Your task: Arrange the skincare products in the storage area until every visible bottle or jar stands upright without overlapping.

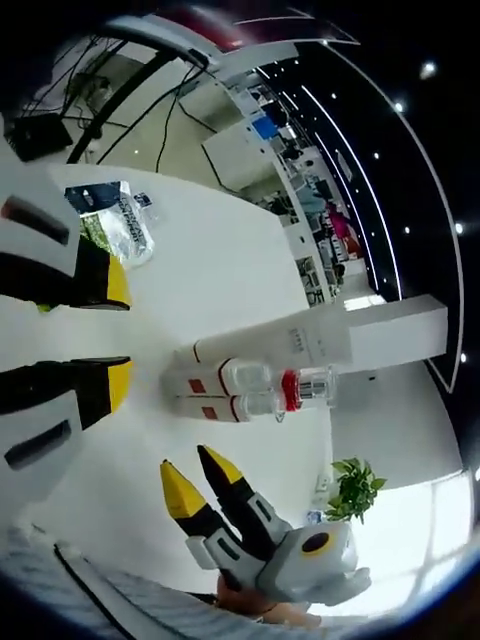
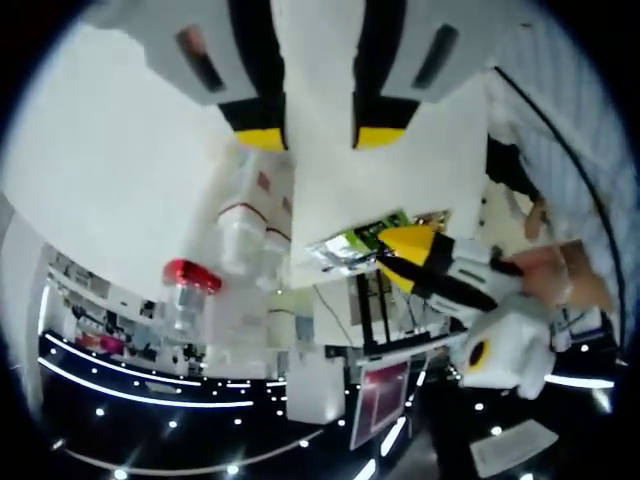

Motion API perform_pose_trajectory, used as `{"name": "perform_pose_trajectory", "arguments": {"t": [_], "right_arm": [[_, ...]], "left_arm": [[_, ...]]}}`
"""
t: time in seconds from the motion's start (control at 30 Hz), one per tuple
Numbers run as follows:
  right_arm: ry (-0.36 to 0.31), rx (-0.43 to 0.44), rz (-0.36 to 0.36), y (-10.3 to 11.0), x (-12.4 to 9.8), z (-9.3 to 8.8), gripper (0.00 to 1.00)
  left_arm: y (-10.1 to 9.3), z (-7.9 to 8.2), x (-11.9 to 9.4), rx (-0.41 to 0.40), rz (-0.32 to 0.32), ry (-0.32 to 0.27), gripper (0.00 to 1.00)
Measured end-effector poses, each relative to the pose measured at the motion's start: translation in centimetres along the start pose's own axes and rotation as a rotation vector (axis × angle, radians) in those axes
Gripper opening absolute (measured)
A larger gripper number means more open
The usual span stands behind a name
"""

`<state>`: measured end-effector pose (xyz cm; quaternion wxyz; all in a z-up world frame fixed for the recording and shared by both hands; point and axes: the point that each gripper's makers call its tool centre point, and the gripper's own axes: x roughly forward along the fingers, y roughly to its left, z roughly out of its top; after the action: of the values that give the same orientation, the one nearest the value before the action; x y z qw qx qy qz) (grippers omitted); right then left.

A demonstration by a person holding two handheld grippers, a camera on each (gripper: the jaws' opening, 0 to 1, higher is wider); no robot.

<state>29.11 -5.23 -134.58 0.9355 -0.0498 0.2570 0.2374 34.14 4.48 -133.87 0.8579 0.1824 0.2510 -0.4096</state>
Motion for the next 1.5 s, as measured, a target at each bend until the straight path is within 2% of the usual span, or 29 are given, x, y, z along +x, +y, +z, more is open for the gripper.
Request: {"name": "perform_pose_trajectory", "arguments": {"t": [0.13,0.27,0.43,0.5,0.6,0.67,0.73,0.83,0.87,0.97,1.07,1.13,1.33,1.4,1.5], "right_arm": [[0.006,0.013,-0.003,-0.4,0.0,-0.4,0.24],[0.01,0.009,-0.01,-0.4,0.6,-0.1,0.23],[-0.016,-0.009,-0.016,0.2,2.2,1.1,0.23],[-0.019,0.019,-0.023,0.5,3.2,1.7,0.23],[-0.035,0.047,-0.025,1.2,4.2,2.9,0.23],[-0.067,0.042,-0.005,2.3,5.0,4.3,0.24],[-0.06,0.042,0.008,2.9,6.0,4.7,0.25],[-0.034,0.041,0.021,3.5,7.4,4.8,0.26],[-0.028,0.047,0.028,3.8,8.0,4.9,0.27],[-0.007,0.076,0.045,4.4,9.3,5.0,0.28],[0.011,0.088,0.072,5.5,10.9,5.1,0.29],[0.031,0.1,0.092,6.0,11.8,4.9,0.29],[0.098,0.164,0.158,7.2,13.4,3.9,0.29],[0.104,0.168,0.158,7.3,13.6,3.7,0.29],[0.15,0.151,0.154,7.4,13.9,2.7,0.28]], "left_arm": [[-0.2,0.1,-0.6,0.024,0.003,0.0,0.19],[1.9,-0.3,-1.3,0.002,0.038,-0.001,0.19],[4.0,-0.8,-1.6,-0.059,0.043,-0.022,0.2],[5.6,-1.1,-1.8,-0.078,0.057,-0.019,0.2],[8.8,-1.7,-2.7,-0.089,0.13,0.002,0.2],[11.3,-2.0,-3.3,-0.15,0.185,-0.035,0.2],[12.6,-3.0,-3.4,-0.217,0.203,-0.026,0.21],[13.8,-4.3,-3.3,-0.252,0.212,-0.017,0.21],[14.0,-4.4,-3.3,-0.256,0.214,-0.017,0.21],[14.6,-6.7,-2.7,-0.313,0.216,0.029,0.21],[14.9,-7.8,-2.4,-0.357,0.223,0.053,0.2],[14.6,-8.1,-1.9,-0.391,0.195,0.052,0.2],[14.3,-9.3,-1.1,-0.379,0.178,0.098,0.2],[14.3,-9.7,-0.9,-0.381,0.174,0.106,0.19],[14.0,-10.0,-0.8,-0.373,0.161,0.125,0.19]]}}
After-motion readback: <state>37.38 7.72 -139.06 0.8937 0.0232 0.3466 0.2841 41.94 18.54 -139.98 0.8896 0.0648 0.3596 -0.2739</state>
